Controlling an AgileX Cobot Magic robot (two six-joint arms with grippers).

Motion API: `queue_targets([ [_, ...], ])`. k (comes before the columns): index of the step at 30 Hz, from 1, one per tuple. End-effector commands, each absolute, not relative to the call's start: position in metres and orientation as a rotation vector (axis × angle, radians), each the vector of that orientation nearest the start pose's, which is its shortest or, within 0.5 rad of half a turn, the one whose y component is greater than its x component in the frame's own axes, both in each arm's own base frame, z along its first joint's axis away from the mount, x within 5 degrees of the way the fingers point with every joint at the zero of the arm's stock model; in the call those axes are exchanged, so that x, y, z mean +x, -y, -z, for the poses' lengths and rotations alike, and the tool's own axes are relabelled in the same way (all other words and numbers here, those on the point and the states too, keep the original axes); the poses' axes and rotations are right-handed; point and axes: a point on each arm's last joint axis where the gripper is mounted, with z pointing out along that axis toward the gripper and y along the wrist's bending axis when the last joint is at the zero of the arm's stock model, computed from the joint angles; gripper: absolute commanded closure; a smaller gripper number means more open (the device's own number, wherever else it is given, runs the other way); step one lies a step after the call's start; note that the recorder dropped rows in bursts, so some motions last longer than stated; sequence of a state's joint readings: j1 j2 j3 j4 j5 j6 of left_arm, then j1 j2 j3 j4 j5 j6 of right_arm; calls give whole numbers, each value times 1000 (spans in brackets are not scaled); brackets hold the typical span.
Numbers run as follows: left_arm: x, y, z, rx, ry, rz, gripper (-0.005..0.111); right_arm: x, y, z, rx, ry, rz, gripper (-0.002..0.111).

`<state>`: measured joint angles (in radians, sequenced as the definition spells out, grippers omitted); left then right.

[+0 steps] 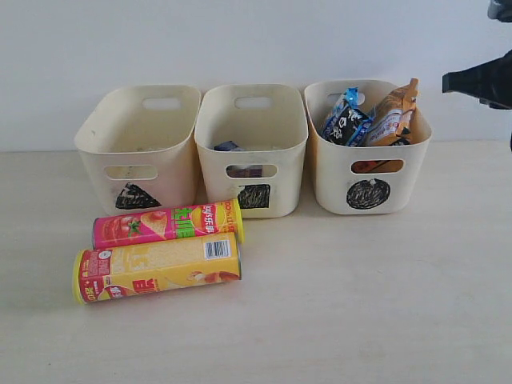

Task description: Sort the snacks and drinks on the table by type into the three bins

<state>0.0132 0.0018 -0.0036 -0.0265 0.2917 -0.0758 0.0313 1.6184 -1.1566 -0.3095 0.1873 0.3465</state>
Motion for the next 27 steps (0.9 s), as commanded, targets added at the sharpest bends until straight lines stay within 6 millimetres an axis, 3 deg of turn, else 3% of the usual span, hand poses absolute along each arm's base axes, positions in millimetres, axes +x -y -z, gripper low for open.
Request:
queue_targets([
  [1, 55, 0, -187, -94, -1773, 62, 103, 343, -11, -297, 66, -1954, -90, 108],
  [7, 55, 0, -187, -94, -1773, 62, 103, 298, -18, -290, 137, -1717, -307, 108],
  [11, 55, 0, -187, -94, -1773, 62, 103, 266, -15, -274, 229, -1596, -391, 108],
  [20, 55, 0, -187, -94, -1773, 62, 103, 208, -8, -234, 186, -1633, -250, 108],
  [27, 55, 0, -187, -94, -1773, 62, 103, 144, -4, -204, 196, -1588, -237, 108],
])
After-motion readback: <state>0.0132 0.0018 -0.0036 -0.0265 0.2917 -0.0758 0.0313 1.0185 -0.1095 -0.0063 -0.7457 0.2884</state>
